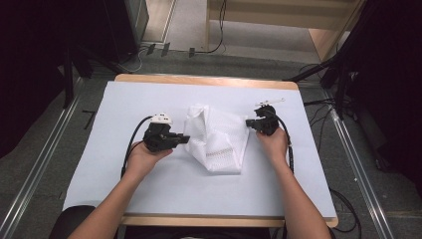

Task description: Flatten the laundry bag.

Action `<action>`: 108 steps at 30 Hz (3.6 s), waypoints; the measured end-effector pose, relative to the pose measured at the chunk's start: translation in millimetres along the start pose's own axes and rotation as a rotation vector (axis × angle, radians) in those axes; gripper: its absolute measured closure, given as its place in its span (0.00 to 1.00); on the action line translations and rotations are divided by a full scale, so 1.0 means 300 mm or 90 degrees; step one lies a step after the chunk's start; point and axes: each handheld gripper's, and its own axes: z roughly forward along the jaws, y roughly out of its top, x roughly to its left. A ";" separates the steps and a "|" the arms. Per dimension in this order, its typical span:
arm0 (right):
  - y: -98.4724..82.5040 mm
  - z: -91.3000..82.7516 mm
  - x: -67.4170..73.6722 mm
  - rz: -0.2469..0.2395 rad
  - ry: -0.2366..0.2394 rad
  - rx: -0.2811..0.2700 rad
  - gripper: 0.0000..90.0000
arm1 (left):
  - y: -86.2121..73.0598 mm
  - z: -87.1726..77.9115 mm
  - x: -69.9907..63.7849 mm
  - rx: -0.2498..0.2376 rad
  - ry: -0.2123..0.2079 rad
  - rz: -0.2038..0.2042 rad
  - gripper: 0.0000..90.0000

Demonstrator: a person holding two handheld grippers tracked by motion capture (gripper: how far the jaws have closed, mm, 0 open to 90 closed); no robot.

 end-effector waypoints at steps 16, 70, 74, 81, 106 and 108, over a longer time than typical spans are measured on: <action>-0.013 -0.011 -0.029 0.012 -0.006 0.005 0.99 | -0.046 -0.055 0.039 0.020 0.003 -0.038 0.82; -0.051 0.043 0.222 -0.111 0.109 0.029 0.82 | -0.144 -0.069 0.261 0.109 0.079 -0.081 0.64; -0.054 0.046 0.243 -0.131 0.093 0.029 0.90 | -0.155 -0.067 0.259 0.103 0.083 -0.076 0.68; -0.053 0.052 0.254 -0.134 0.113 0.043 1.00 | -0.161 -0.065 0.248 0.108 0.106 -0.067 0.88; -0.025 0.068 0.204 -0.107 0.088 0.020 0.80 | -0.147 -0.085 0.252 0.105 0.089 -0.104 0.99; -0.027 0.068 0.213 -0.113 0.089 0.023 0.87 | -0.149 -0.083 0.253 0.108 0.090 -0.107 0.99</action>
